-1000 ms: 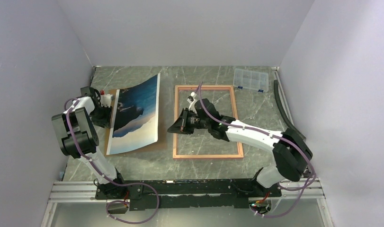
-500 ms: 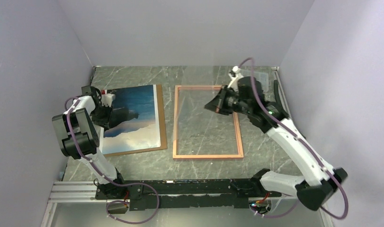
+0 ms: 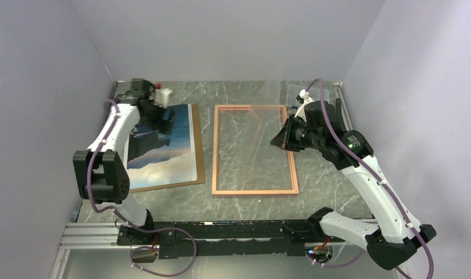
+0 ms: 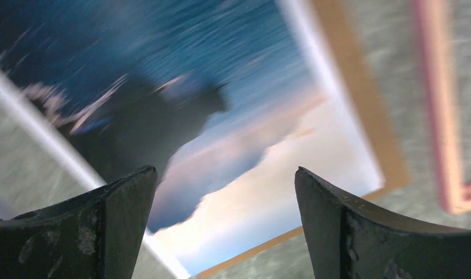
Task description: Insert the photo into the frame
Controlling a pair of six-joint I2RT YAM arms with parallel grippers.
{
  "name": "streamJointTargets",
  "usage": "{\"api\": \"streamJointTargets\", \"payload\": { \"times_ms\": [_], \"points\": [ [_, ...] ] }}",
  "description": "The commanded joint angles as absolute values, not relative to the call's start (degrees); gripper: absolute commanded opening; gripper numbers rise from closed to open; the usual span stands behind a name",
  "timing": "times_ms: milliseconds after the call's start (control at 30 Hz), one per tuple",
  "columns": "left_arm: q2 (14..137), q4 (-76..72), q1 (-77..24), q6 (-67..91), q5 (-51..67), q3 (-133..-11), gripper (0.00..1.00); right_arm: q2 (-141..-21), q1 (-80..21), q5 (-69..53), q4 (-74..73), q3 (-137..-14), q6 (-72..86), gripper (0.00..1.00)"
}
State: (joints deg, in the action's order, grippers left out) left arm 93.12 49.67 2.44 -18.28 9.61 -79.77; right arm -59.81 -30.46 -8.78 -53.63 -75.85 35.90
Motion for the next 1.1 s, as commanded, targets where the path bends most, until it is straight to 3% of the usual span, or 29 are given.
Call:
{"api": "streamJointTargets", "payload": {
  "times_ms": [0,233,367,700,1067],
  "points": [
    [94.6,51.8,-10.9,-8.7,16.0,-83.2,0.94,-55.6,-29.9,-4.7,-56.3,-79.1,34.9,0.0],
    [104.1,46.4,-25.2,-3.5,16.3,-86.6,0.94,-49.5,-29.7,-3.2,-58.6,-73.7,37.8,0.0],
    [107.9,43.3,-28.5,-2.6,14.8,-87.3,0.94,-46.7,-29.7,-2.4,-58.6,-70.3,39.6,0.0],
    [115.7,40.6,-32.1,-4.4,7.9,-87.5,0.81,-44.7,-29.8,-3.6,-57.0,-64.9,42.6,0.0],
    [115.6,36.8,-32.1,-9.5,5.0,-81.1,0.36,-45.4,-29.7,-8.6,-52.6,-62.8,45.1,0.0]
  ]
}}
